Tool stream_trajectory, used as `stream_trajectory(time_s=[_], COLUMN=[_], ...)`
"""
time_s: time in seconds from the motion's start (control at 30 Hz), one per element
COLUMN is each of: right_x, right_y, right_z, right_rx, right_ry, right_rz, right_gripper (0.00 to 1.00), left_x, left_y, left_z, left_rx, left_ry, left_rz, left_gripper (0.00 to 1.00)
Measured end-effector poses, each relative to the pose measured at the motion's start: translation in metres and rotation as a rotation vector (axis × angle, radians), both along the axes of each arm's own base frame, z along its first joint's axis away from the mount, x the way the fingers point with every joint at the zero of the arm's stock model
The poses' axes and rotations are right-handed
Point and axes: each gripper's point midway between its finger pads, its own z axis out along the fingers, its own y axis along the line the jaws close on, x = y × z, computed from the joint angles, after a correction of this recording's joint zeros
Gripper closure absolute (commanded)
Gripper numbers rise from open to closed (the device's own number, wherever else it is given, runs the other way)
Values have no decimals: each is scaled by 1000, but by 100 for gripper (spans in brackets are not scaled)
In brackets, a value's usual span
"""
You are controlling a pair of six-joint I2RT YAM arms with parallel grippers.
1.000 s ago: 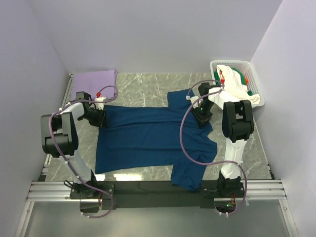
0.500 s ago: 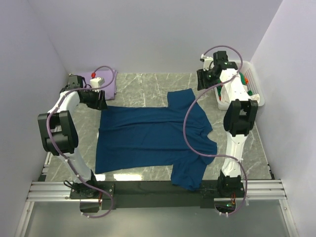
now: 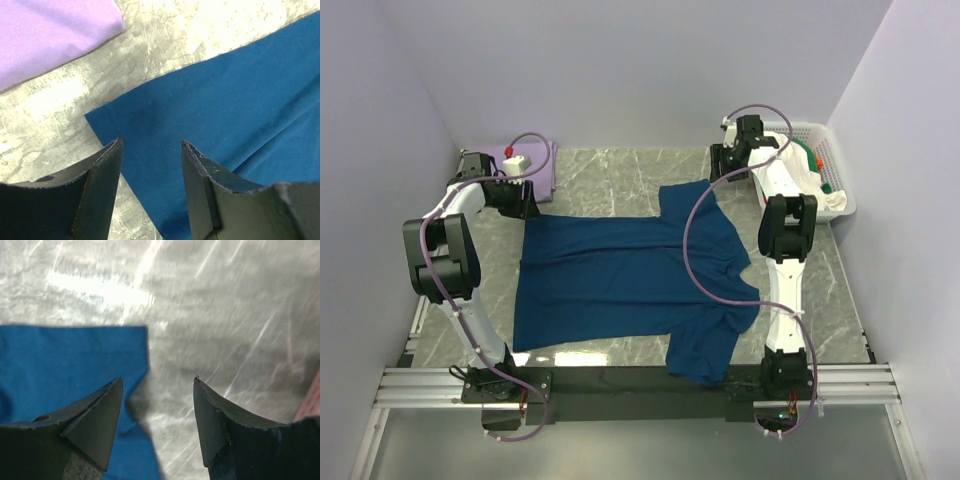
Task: Fold and stack the t-shirts
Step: Flatten the tshirt out
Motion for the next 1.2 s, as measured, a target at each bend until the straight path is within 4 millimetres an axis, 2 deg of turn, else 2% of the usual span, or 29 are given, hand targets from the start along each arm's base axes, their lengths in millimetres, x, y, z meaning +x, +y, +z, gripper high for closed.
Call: stream_trajectory(time_s=[0.13,0.33,0.37,0.43,0.53,0.57,0.63,0.73,0.77,0.97,1.2], right_x=[11,5,4,6,8,6,5,1,0,-2,-7], right_y=[6,27,31,33,32,30,30,30,31,32,29], right_z=[-4,-25,-30,-33,-33,-34,-34,-35,-36,-35,-29], right_rx=[-63,-119,-122,-135,-138,-140,-135,-124,-120,-114,-135], right_ry=[-39,-13,-6,-8,-10,-2,4,19,23,23,7], right_rz=[52,154,165,177,182,184,195,213,220,237,248], right_gripper=[35,35,39,42,53,60,64,86,100,100,100], left_x=[1,1,1,1,1,1,0,0,-1,2,19], left_y=[2,11,13,16,20,21,23,26,27,27,13], left_z=[0,0,0,0,0,0,0,-3,-4,-11,-12], left_rx=[1,2,2,3,5,6,7,8,8,0,66], left_ry=[-4,-5,-5,-6,-6,-7,-6,0,5,22,-20], left_rz=[5,23,26,32,38,39,43,45,46,36,-7], left_gripper=[44,44,44,44,44,44,45,46,46,48,49])
